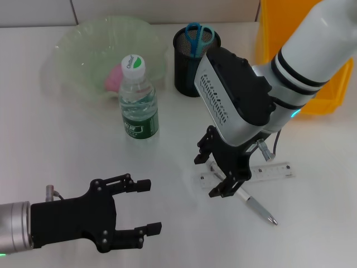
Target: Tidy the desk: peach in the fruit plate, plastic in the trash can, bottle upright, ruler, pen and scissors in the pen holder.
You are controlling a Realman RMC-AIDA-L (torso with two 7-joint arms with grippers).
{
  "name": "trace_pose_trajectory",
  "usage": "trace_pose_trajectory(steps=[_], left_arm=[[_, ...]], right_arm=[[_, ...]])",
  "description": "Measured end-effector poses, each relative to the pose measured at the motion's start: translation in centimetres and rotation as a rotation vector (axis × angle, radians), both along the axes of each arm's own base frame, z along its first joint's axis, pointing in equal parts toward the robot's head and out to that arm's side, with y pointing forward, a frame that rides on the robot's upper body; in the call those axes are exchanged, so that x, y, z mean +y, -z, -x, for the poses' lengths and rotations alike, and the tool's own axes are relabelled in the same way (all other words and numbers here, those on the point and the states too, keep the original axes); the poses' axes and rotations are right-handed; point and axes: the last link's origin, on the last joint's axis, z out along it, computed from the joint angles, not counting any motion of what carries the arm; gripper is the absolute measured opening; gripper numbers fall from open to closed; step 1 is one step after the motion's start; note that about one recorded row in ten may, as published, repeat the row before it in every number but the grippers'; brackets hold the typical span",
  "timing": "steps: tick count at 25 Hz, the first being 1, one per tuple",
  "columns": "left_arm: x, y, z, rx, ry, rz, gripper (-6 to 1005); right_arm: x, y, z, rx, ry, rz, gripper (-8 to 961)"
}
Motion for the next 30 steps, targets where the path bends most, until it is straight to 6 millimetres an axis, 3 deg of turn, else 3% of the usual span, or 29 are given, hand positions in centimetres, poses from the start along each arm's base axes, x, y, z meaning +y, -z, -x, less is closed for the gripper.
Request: trace_pose_trajectory(steps=[9,30], left_arm=[[0.1,0.1,0.0,0.005,-0.003,-0.004,799],[0.1,0.1,0.1,0.011,-0.001,-0.007,799]], right_arm=[[0.3,1.5,-0.8,-0.047,-0.011,-0.021,652],[0.4,2.7,-1.0,-0.081,-0.001,-0.042,632]])
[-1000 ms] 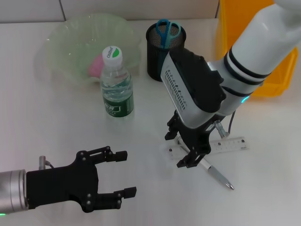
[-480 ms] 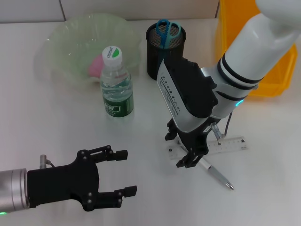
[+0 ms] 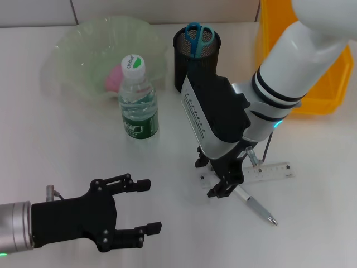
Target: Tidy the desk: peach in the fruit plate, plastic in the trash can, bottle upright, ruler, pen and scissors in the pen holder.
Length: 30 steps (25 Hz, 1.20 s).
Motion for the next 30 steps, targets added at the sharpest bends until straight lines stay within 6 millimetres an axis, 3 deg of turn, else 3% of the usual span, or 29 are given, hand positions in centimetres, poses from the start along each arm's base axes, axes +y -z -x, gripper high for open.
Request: trace_pose_trajectory(steps=[7,12,21,26,30], left_arm=[[0.0,0.0,-0.1,-0.003,0.004,0.001,799],[0.1,-0.1,-0.2,-0.003,0.008,0.002,799],[0.2,-0.1,-0.2,-0.005,0.01,0.002,799],[0.2,-0.1,-0.3,-0.007,0.013,0.001,799],[0.0,-0.3,-0.6,-0.03,0.023,0.006,799]], right_arm=[[0.2,0.2,-0.3,-0.018,0.023,0.002,626],[0.3,0.2,-0.1,-0.01,0.028,-0.003,462],[0.3,0.1,0.6,0.007,0.046,-0.017,379],[0.5,-0.6,1.8,0.038,0.052,-0.045,379],[1.2,-2.6,3.9,0.115,0.095,-0.09,379]])
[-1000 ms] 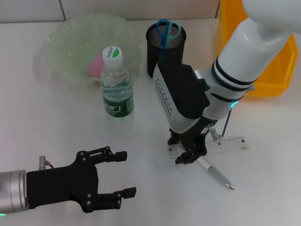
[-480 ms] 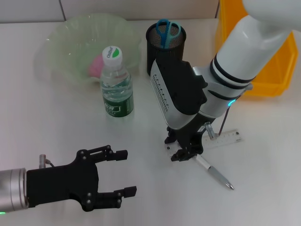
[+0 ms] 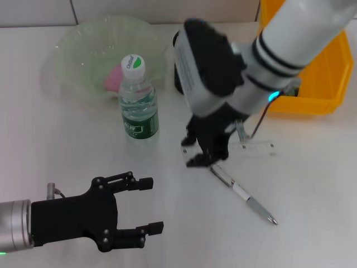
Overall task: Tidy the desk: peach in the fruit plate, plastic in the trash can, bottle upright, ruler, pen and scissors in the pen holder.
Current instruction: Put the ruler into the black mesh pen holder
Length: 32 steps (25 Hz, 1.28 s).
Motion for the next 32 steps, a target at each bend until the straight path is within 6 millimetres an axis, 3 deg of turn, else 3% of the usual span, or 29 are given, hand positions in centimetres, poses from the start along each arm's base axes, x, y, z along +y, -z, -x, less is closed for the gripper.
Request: trace_pose_trajectory(steps=[1,2,3,7,13,17,24,32], left_arm=[[-0.1,-0.1,-0.1,-0.007,0.004,0.001,799],[-0.1,-0.1,-0.1,-0.01,0.005,0.001,799],[-0.1,-0.1,-0.1,-0.013,0.006,0.001,799],[-0.3,0.0,-0.2,-0.023,0.007,0.01,799],[-0.4,0.2,-0.4,-0.056,-0.028,0.016,799],[0.0,0.3,-0.6,-0.062,-0.038,0.014,799],[0.6,0.2,-0.8,-0.054,-0.018,0.005,800],[0.7,0.1,-0.9,-0.057,-0.023,0.015,799]], right_arm=[[0.3,-0.6,0.6,0.021,0.009,-0.018,379],[1.0,-2.5,2.0,0.072,0.031,-0.07,379],[1.0,-2.5,2.0,0.072,0.031,-0.07,379],[1.6,-6.6,4.4,0.156,0.045,-0.228,379],[2.0,-9.8,5.9,0.281,0.085,-0.399,379],[3.4,-12.6,6.4,0.494,0.142,-0.563,378],[5.3,-13.6,5.8,0.722,0.163,-0.699,378],[7.1,-11.2,3.7,0.999,0.218,-0.774,378]])
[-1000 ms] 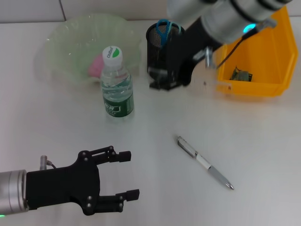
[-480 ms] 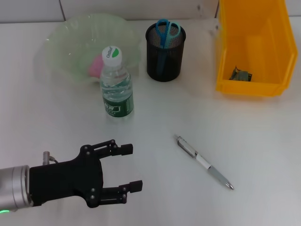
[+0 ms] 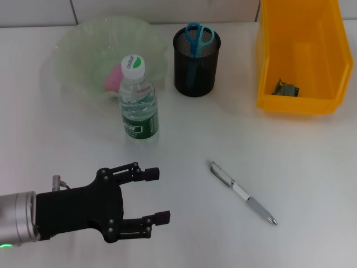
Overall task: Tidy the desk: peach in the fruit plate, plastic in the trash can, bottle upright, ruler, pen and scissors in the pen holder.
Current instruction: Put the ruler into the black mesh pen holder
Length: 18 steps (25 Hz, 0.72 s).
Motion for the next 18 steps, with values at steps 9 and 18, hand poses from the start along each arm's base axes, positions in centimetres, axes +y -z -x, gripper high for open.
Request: trace_pose_trajectory(steps=[9,18], left_arm=[[-0.1,0.1,0.1,0.004,0.008,-0.006,798],[-0.6,0.3,0.5,0.002,-0.012,-0.022,797]], right_arm=[[0.1,2.1,-3.0,0.152,-0.051,-0.016,379],[-0.9,4.0,-5.9,0.182,-0.107,-0.083,379]])
